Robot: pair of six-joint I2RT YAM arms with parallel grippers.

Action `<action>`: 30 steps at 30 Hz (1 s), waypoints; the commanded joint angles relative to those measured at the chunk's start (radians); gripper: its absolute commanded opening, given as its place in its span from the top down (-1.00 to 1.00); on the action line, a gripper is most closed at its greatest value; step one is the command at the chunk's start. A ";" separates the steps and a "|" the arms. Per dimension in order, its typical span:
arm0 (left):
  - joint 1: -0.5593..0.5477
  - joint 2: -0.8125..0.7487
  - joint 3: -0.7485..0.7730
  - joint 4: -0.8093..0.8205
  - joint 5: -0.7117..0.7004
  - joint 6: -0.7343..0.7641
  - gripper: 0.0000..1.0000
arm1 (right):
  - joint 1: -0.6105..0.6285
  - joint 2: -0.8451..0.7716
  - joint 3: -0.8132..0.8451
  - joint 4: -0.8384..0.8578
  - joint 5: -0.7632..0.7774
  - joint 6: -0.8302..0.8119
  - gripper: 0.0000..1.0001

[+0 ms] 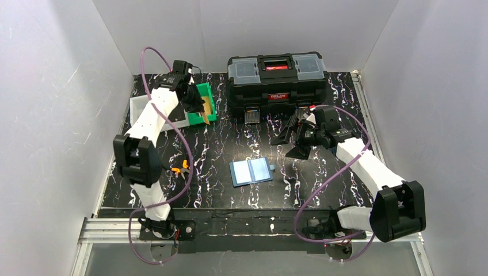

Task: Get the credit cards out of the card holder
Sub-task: Place the credit card in the storage box.

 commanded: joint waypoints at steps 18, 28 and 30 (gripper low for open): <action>0.104 0.574 0.618 -0.093 -0.065 0.159 1.00 | 0.002 -0.140 0.039 -0.166 0.093 -0.099 -0.97; 0.131 0.630 0.648 -0.070 0.100 0.146 0.77 | 0.001 -0.137 0.037 -0.170 0.084 -0.107 -0.97; 0.136 0.628 0.655 -0.072 0.105 0.148 0.64 | 0.001 -0.136 0.036 -0.169 0.085 -0.108 -0.97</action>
